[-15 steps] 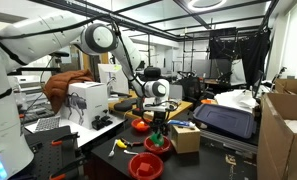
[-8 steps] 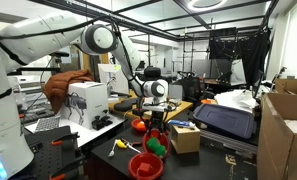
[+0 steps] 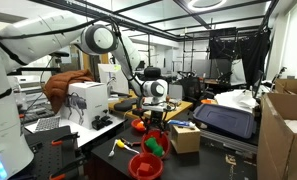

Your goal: Pick up the green object and put it in the bowl on the middle near the box

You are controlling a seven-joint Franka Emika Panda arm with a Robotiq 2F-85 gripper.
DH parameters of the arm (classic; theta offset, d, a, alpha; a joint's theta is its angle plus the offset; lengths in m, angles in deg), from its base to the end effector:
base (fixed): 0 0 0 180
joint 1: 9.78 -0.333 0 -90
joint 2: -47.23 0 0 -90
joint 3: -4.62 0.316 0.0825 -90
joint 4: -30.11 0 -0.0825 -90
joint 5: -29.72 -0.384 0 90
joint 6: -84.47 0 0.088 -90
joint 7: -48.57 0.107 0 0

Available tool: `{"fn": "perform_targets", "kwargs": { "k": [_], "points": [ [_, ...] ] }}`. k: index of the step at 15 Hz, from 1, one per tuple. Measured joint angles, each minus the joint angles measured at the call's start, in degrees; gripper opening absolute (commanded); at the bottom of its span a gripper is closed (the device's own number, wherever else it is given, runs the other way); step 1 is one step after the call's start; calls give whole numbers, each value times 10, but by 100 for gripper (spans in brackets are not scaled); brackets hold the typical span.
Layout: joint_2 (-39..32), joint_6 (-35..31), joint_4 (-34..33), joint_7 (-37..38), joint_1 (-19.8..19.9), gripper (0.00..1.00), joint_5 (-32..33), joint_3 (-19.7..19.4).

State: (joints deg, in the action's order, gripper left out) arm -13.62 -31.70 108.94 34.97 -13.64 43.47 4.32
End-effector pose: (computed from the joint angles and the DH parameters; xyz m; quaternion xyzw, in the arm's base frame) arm 0.6664 0.0283 0.0434 0.9497 0.2185 -0.2100 0.0788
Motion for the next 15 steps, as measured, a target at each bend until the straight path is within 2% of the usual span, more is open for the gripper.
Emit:
{"fn": "perform_targets", "kwargs": {
  "k": [15],
  "points": [
    [-7,-1,1,-48,-7,100,0,29]
  ]
}}
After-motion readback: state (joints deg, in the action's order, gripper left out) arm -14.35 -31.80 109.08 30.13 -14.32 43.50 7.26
